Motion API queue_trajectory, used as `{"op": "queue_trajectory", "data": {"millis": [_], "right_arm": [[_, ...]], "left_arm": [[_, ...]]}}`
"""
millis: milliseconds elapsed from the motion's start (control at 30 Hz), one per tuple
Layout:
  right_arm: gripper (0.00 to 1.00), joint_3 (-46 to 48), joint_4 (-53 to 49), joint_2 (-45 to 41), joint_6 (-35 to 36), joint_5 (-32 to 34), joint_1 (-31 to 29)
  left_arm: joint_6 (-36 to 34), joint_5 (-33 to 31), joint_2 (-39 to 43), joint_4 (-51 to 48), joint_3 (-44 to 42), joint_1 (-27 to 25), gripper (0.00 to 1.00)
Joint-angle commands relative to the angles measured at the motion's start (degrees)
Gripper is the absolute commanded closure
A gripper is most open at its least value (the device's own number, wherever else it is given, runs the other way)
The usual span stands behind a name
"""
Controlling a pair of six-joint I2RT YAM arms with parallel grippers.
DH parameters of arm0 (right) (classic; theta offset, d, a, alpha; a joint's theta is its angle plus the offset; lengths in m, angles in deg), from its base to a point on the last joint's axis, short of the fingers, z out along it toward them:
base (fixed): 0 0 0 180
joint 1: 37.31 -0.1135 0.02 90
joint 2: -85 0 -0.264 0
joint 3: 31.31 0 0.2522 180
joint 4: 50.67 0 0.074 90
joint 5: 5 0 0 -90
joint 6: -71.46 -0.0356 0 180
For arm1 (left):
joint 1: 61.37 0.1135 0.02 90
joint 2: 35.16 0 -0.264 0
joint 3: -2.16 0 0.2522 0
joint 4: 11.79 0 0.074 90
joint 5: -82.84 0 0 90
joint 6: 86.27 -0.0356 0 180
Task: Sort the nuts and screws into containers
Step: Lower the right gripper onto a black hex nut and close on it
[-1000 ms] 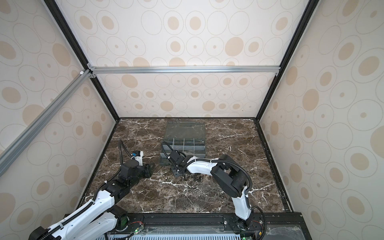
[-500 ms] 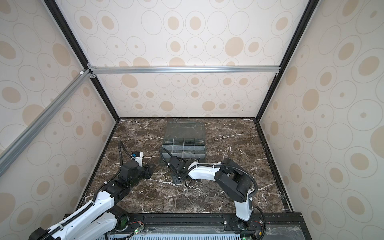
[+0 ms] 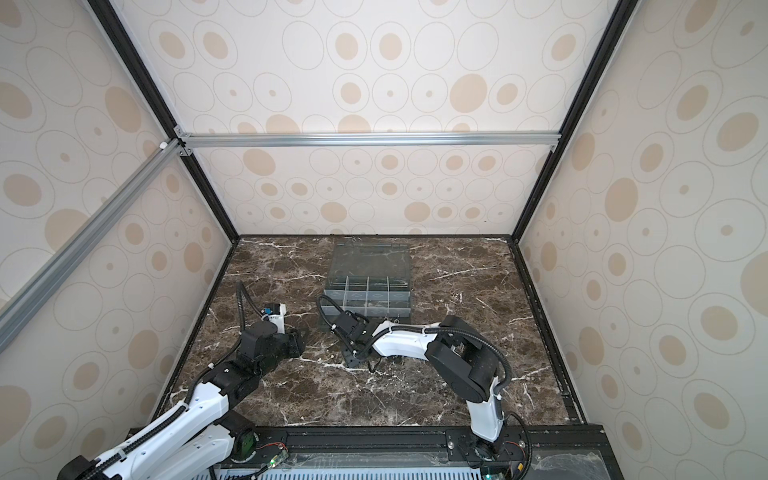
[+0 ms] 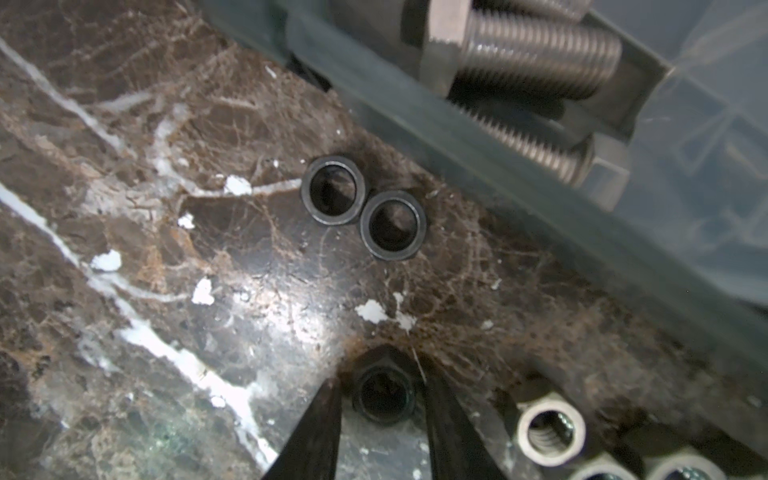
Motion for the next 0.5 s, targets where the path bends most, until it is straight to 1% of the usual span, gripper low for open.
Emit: {"op": "queue_trajectory", "data": {"millis": [0, 133, 267, 467], "right_arm": [[0.68, -1.1, -3.4, 2.7, 0.0, 0.7, -0.3], [0.74, -2.8, -5.0, 3.7, 0.5, 1.1, -0.4], [0.78, -2.9, -4.1, 3.6, 0.5, 1.4, -0.3], [0.82, -2.6, -2.5, 3.0, 0.0, 0.5, -0.3]], "left_arm": [[0.3, -0.5, 0.9, -0.1, 0.2, 0.4, 0.51], [0.1, -1.0, 1.0, 0.6, -0.2, 0.4, 0.51], [0.2, -1.3, 1.4, 0.8, -0.1, 0.4, 0.51], [0.8, -1.1, 1.4, 1.2, 0.0, 0.4, 0.51]]}}
